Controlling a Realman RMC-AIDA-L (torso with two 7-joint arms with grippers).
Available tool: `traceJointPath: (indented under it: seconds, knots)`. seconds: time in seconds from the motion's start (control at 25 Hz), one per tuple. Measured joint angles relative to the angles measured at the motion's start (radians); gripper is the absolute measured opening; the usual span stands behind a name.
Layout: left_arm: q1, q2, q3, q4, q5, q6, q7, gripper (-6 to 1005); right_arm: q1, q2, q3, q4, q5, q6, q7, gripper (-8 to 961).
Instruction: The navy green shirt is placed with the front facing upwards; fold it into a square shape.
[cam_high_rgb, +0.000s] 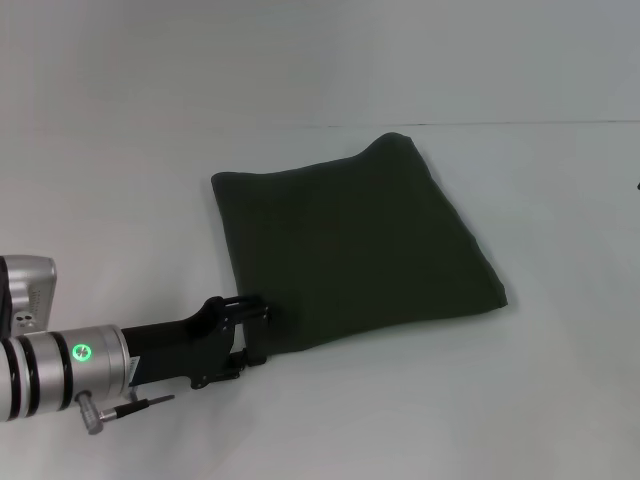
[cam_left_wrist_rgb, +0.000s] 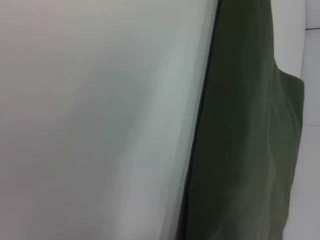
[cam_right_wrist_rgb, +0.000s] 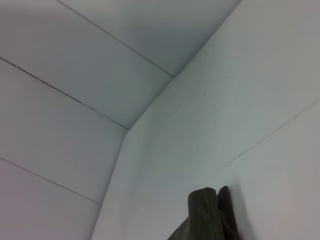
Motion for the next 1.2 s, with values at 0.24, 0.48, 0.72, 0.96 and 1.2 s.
traceJointPath:
  seconds: [0.24,0.48,0.72,0.96,1.2]
  knots:
    - [0.002,0.000,0.000,0.006,-0.004,0.003,0.000,650,0.000,0.000,0.000,0.000,0.001,0.000,0.000,854]
    - [-0.002,0.001,-0.001,0.008,-0.001,0.005,0.004,521,0.000,0.000,0.000,0.000,0.001,0.000,0.003,854]
    - [-0.001,0.002,-0.001,0.009,0.003,0.007,0.004,311,0.001,0.000,0.001,0.000,0.001,0.000,0.007,855]
    - [0.010,0.009,-0.007,0.024,0.003,0.009,0.005,49,0.005,0.000,0.002,0.000,0.001,0.003,0.009,855]
    - [0.057,0.022,-0.038,0.051,0.007,0.011,0.005,52,0.007,0.002,0.004,0.000,0.001,0.009,0.009,854]
